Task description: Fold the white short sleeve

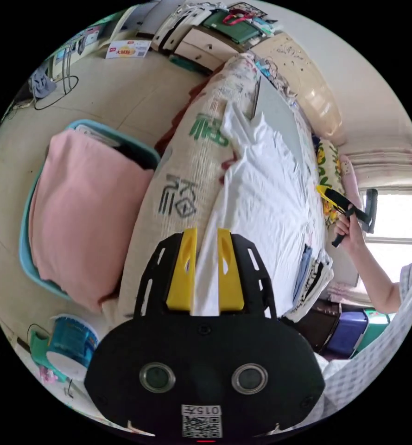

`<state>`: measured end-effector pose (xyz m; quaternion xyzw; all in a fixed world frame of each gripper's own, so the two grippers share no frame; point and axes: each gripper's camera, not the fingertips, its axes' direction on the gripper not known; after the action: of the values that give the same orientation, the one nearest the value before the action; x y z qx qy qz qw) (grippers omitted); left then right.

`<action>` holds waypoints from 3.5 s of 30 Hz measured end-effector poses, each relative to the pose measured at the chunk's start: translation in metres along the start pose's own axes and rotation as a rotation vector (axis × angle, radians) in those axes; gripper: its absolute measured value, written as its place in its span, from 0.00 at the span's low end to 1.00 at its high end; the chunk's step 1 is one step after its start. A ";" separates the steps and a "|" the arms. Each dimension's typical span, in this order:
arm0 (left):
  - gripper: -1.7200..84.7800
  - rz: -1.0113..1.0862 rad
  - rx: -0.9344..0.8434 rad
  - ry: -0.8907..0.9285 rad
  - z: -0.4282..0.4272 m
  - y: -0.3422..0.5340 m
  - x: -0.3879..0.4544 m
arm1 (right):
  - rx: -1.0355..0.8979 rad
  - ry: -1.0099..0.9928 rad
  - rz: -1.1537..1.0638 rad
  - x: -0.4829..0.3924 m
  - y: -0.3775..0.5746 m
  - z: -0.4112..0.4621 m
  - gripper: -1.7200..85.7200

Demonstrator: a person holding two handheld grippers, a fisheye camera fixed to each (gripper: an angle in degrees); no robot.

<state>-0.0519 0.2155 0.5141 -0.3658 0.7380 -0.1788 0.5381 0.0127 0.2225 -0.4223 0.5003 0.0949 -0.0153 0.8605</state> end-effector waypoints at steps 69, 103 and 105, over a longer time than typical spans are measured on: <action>0.01 0.132 -0.415 -0.651 0.094 0.012 0.318 | -0.457 0.244 0.456 0.062 0.211 0.235 0.02; 0.06 0.263 -0.350 -0.593 0.079 -0.119 0.338 | 0.009 -0.031 0.678 0.216 0.273 0.186 0.10; 0.08 0.365 -0.305 -0.477 0.126 -0.153 0.397 | 0.153 -0.108 0.687 0.241 0.253 0.189 0.10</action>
<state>0.0565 -0.1615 0.3063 -0.3356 0.6629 0.1234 0.6578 0.3081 0.2019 -0.1575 0.5643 -0.1262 0.2416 0.7792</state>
